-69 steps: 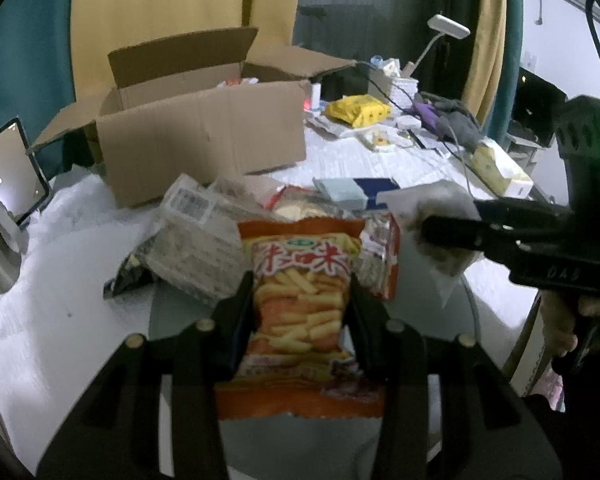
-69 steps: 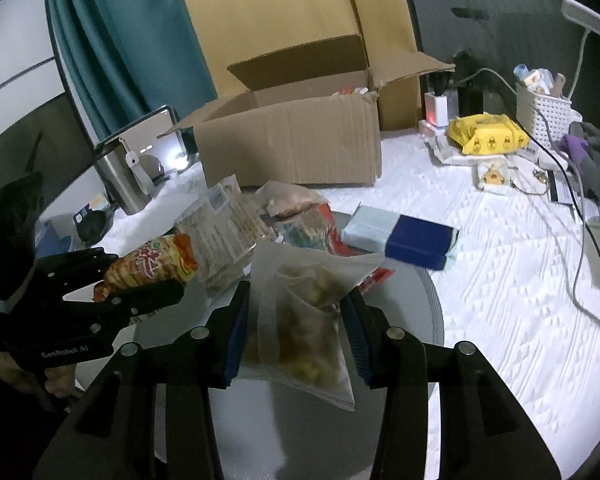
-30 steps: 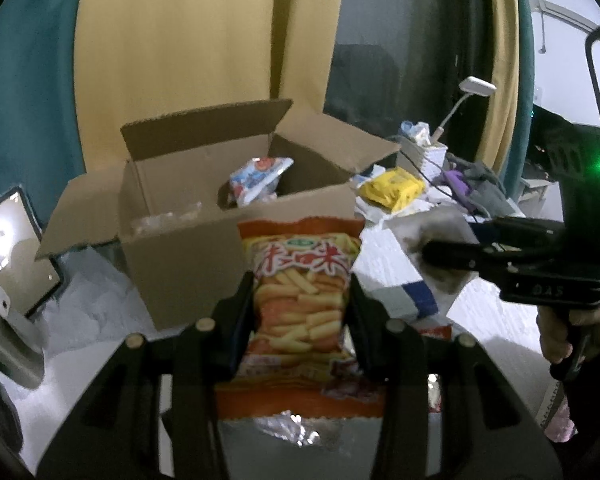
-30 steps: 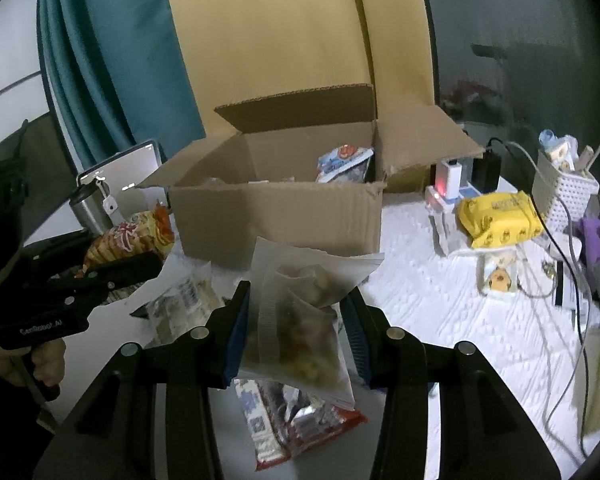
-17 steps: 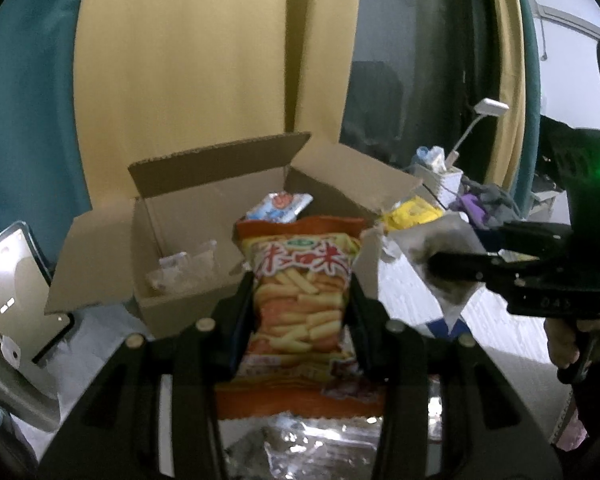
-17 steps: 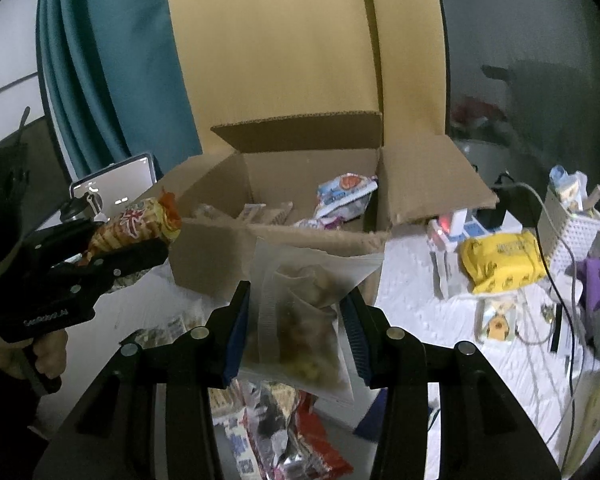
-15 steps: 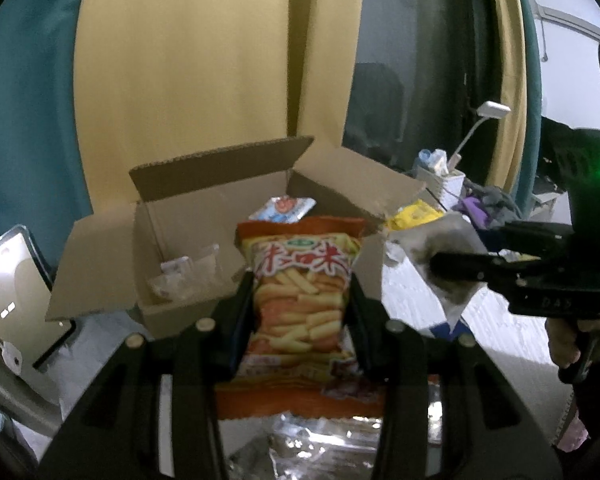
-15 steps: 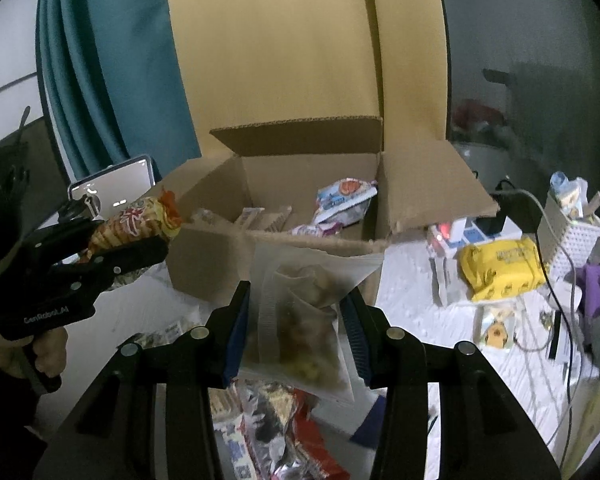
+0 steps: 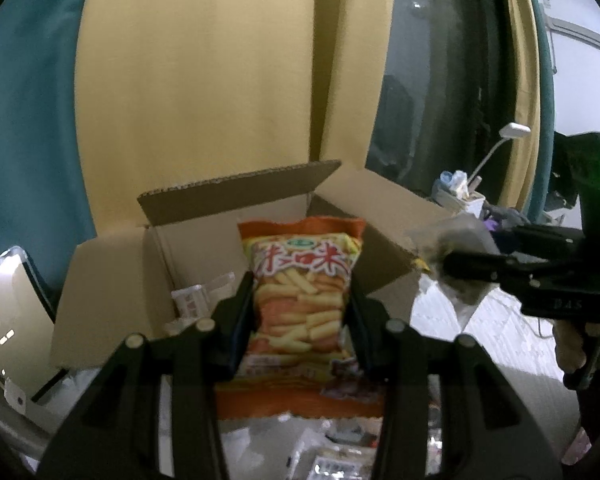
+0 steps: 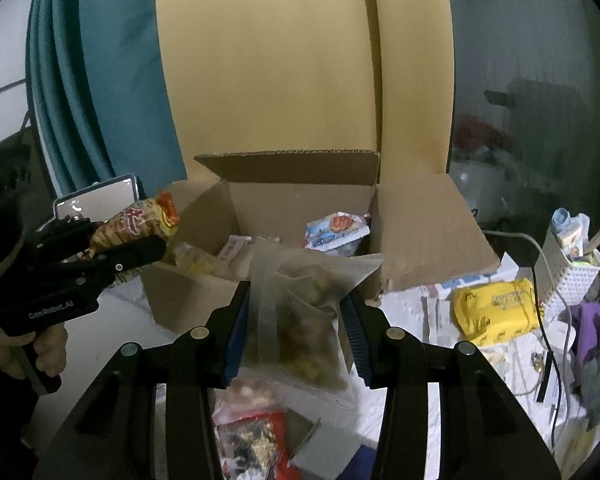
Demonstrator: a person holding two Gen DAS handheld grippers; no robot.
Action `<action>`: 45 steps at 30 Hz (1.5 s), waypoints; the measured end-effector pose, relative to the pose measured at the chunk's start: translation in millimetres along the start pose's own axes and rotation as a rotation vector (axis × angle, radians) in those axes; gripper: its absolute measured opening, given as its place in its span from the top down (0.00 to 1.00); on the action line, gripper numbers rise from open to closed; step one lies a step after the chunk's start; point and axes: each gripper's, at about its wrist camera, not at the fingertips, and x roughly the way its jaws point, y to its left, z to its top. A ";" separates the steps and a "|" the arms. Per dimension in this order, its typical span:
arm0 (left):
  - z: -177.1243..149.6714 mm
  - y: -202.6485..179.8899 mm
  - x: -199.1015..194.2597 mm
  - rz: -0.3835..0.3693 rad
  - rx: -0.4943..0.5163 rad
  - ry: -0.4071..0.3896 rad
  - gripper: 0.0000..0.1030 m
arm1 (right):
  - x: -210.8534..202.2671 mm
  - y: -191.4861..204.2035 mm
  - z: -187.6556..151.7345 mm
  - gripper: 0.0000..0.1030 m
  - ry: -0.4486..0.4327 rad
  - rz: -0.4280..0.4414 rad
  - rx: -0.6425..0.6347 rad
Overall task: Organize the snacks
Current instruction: 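Lift both held bags and carry them toward the cardboard box, then lower both bags into the box and open both grippers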
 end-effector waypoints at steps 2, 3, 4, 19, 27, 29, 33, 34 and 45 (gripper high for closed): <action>3.0 4.2 5.6 0.000 -0.019 -0.004 0.58 | 4.0 -0.5 4.2 0.55 -0.003 -0.001 -0.003; 4.1 6.0 7.9 0.001 -0.028 -0.006 0.58 | 6.7 -1.2 6.7 0.55 -0.006 -0.002 -0.006; 5.0 7.7 10.3 0.002 -0.034 -0.008 0.58 | 8.2 -1.8 8.5 0.55 -0.009 -0.002 -0.006; 17.1 39.3 74.6 0.029 -0.160 0.018 0.58 | 51.6 -23.7 44.6 0.54 -0.052 -0.014 0.008; 19.7 56.3 102.5 0.023 -0.209 0.056 0.49 | 85.0 -36.3 56.2 0.54 -0.043 -0.038 0.026; 17.5 56.8 106.1 0.023 -0.210 0.068 0.31 | 92.9 -37.8 58.4 0.51 -0.035 -0.055 0.028; 16.3 56.5 103.5 0.017 -0.214 0.065 0.22 | 104.9 -36.7 64.2 0.28 -0.041 -0.094 0.031; 17.0 56.4 102.0 0.020 -0.213 0.062 0.21 | 104.8 -37.6 64.3 0.27 -0.042 -0.094 0.034; 22.4 46.9 76.4 0.023 -0.215 0.033 0.21 | 89.0 -28.4 53.5 0.27 -0.025 -0.096 -0.001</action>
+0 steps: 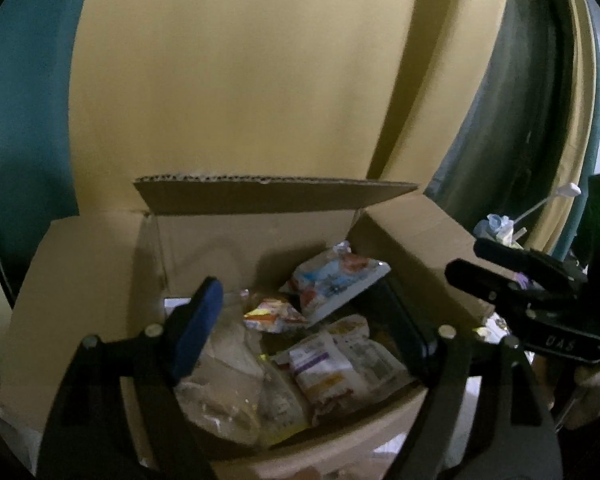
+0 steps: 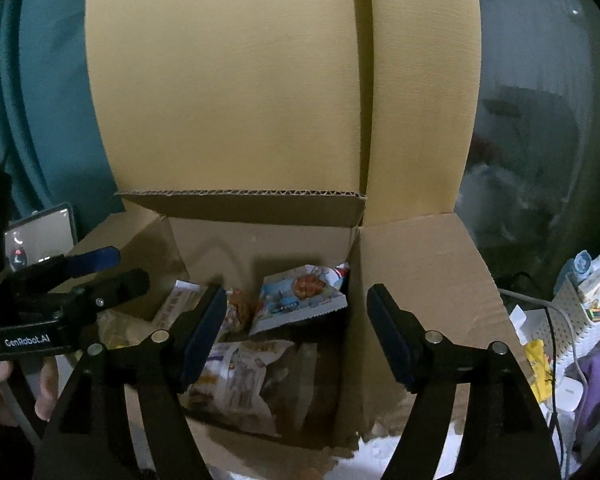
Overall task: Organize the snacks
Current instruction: 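Lower both bags into the box and open both grippers, then withdraw both grippers from the box toward the remaining snacks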
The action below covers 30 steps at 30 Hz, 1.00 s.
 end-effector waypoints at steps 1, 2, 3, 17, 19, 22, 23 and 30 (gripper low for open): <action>-0.8 -2.4 -4.2 0.000 0.002 -0.003 0.21 | -3.6 0.3 -0.2 0.27 -0.002 -0.001 0.000; 0.0 -3.6 -7.5 -0.001 0.003 -0.006 0.21 | -6.3 1.1 -0.1 0.27 -0.004 0.000 0.000; -0.6 -5.2 -11.3 -0.001 0.005 -0.009 0.21 | -11.0 1.6 -0.5 0.27 -0.007 0.000 0.000; -11.7 -36.6 -67.5 -0.001 0.051 -0.047 0.20 | -66.1 6.8 -10.9 0.27 -0.052 -0.003 -0.006; -15.7 -41.2 -73.1 0.000 0.057 -0.047 0.20 | -74.4 4.3 -14.4 0.27 -0.058 -0.008 -0.005; -24.6 -47.8 -78.8 0.001 0.060 -0.034 0.20 | -85.4 -2.7 -21.2 0.27 -0.060 -0.018 0.004; -28.5 -50.2 -80.3 0.000 0.061 -0.029 0.20 | -86.9 -4.5 -23.8 0.27 -0.059 -0.020 0.007; -55.1 -70.6 -89.7 -0.006 0.061 0.014 0.20 | -102.4 -20.6 -49.0 0.27 -0.032 -0.030 0.012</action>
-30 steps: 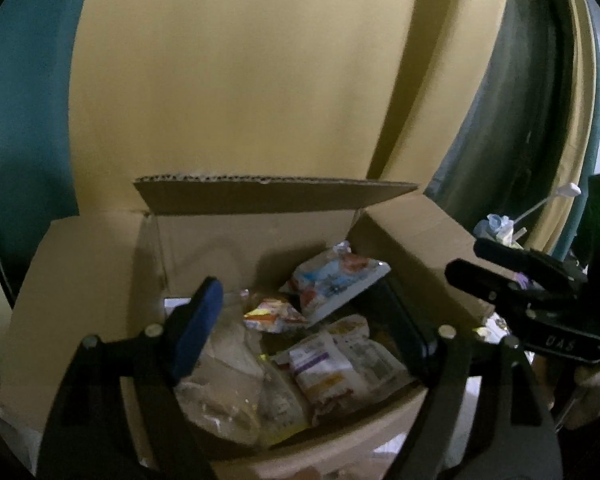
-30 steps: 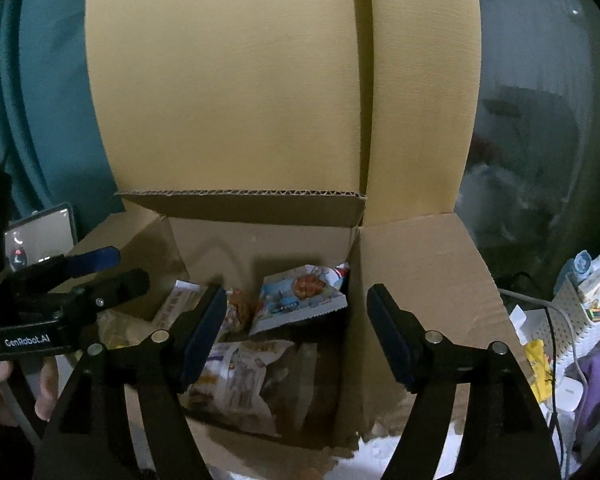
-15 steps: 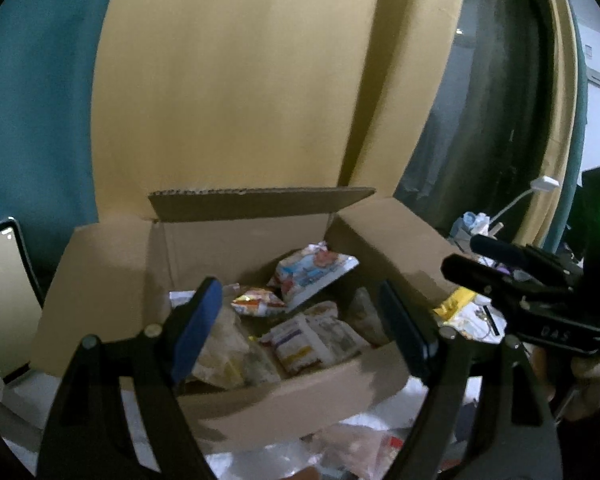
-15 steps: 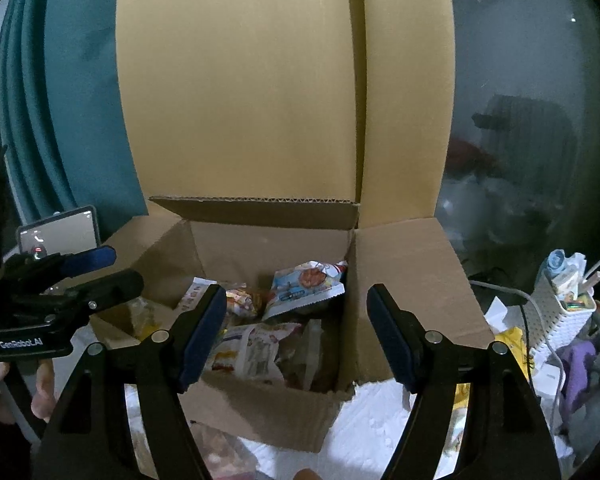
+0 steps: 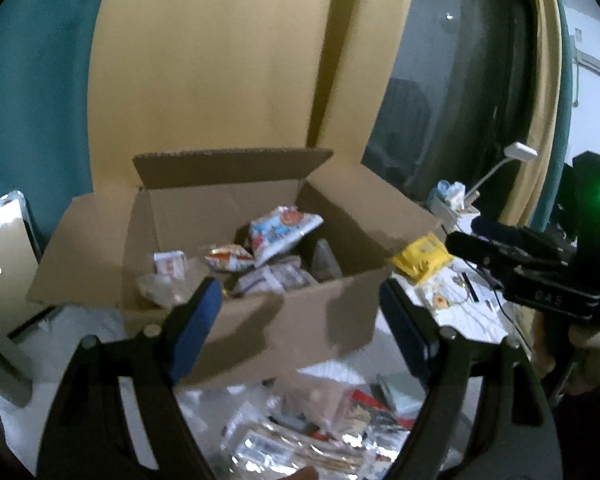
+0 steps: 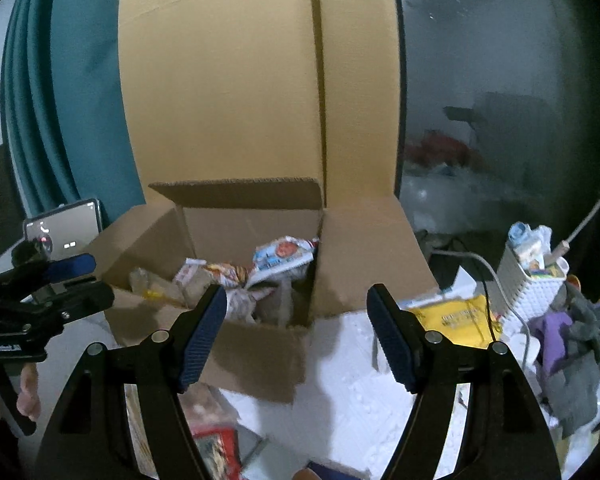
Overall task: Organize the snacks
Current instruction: 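Withdraw both grippers from the box toward the remaining snacks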
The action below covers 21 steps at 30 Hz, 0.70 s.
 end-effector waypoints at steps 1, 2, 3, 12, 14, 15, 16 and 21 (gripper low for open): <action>-4.3 -3.0 -0.9 0.001 -0.006 0.008 0.20 | -0.7 -1.6 -3.2 0.27 0.005 0.000 0.000; -6.9 -5.4 -1.2 0.001 -0.009 0.014 0.20 | -1.5 -3.6 -7.6 0.27 0.013 0.002 -0.003; -11.5 -8.5 -1.8 0.004 -0.014 0.022 0.20 | -1.2 -6.7 -13.1 0.27 0.028 0.005 -0.007; -58.9 -24.9 -6.4 0.073 -0.061 0.092 0.20 | 11.1 -30.9 -66.3 0.26 0.173 0.065 -0.009; -71.7 -22.9 -6.9 0.098 -0.089 0.111 0.20 | 16.4 -34.3 -79.2 0.24 0.210 0.090 -0.018; -77.1 -21.3 -7.1 0.110 -0.102 0.119 0.20 | 19.2 -36.1 -85.5 0.23 0.225 0.101 -0.022; -82.3 -19.5 -7.4 0.122 -0.118 0.128 0.20 | 21.6 -37.7 -90.3 0.22 0.236 0.107 -0.023; -111.2 -2.9 -11.3 0.193 -0.245 0.162 0.20 | 35.5 -46.9 -109.5 0.22 0.304 0.141 -0.016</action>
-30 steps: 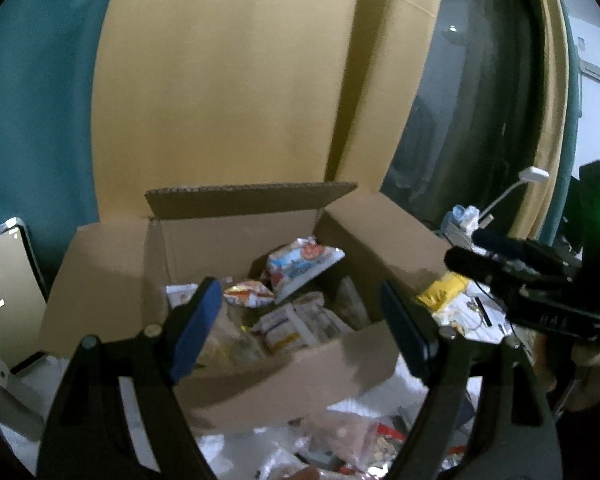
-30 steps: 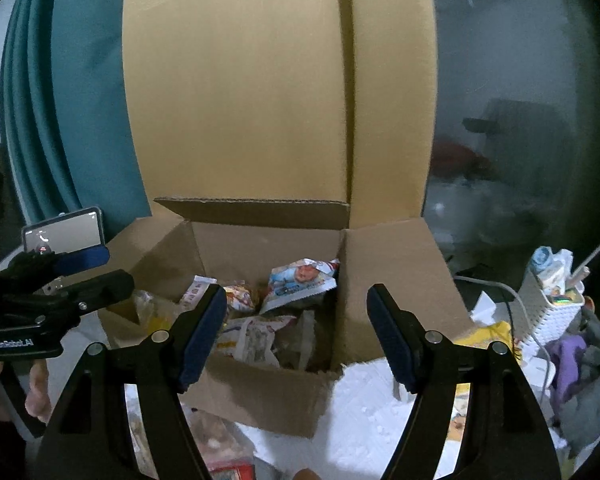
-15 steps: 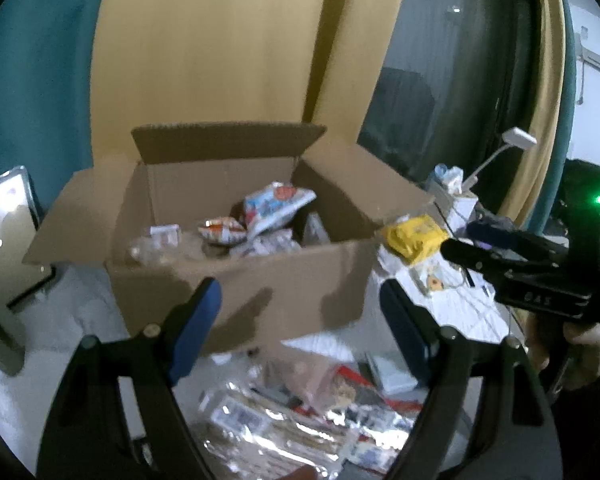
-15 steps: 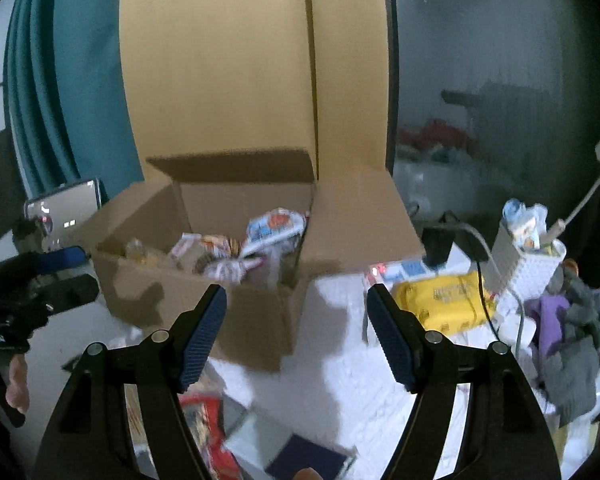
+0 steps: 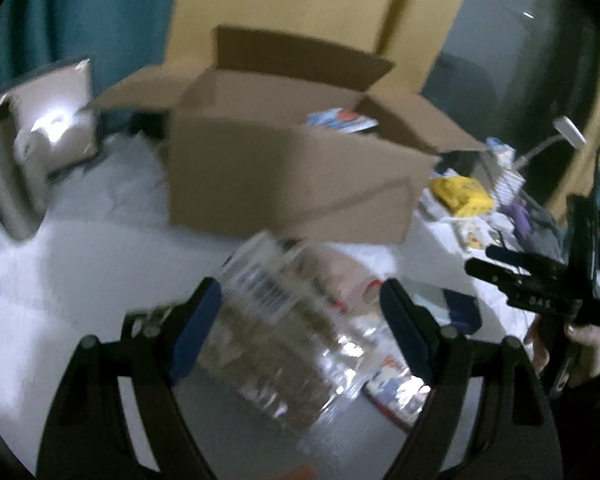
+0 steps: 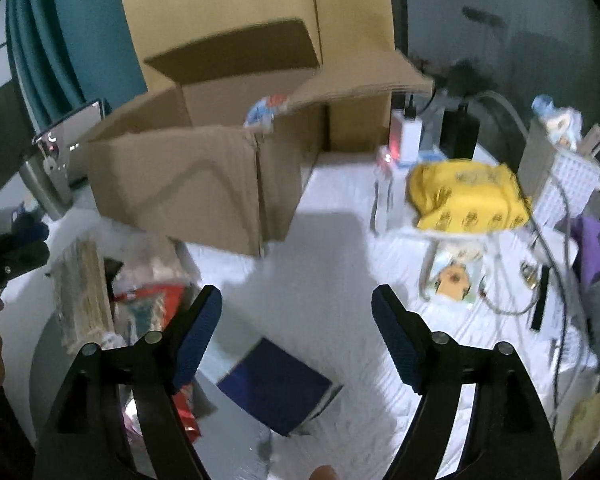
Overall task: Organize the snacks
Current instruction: 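Withdraw both grippers from the box toward the remaining snacks, then grasp the clear bread pack with the left gripper while the right grasps a navy-and-grey pack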
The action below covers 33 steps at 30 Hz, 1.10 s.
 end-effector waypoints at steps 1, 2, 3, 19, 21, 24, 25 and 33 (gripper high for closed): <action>-5.7 4.8 1.6 0.014 -0.029 0.009 0.20 | 3.2 -1.0 -2.2 0.22 0.012 0.012 -0.001; -8.4 7.8 3.4 0.023 -0.043 0.014 0.20 | 6.0 -0.7 -3.9 0.22 0.022 0.023 -0.004; -13.5 11.9 5.4 0.037 -0.063 0.019 0.20 | 9.2 0.7 -6.3 0.22 0.032 0.040 -0.011; -37.4 25.7 11.6 0.103 -0.179 0.064 0.11 | 28.1 0.6 -35.1 0.22 0.143 0.121 -0.016; -40.3 23.7 15.7 0.092 -0.178 0.080 0.10 | 25.0 1.6 -37.9 0.22 0.147 0.121 -0.015; -37.3 16.1 21.0 0.078 -0.156 0.079 0.09 | 21.0 6.1 -43.0 0.22 0.161 0.124 -0.024; -35.2 13.6 21.6 0.078 -0.148 0.071 0.09 | 20.8 10.4 -46.5 0.22 0.173 0.124 -0.033; -11.8 1.2 44.0 0.087 -0.094 0.054 0.08 | 14.4 28.9 -60.1 0.22 0.178 0.111 -0.086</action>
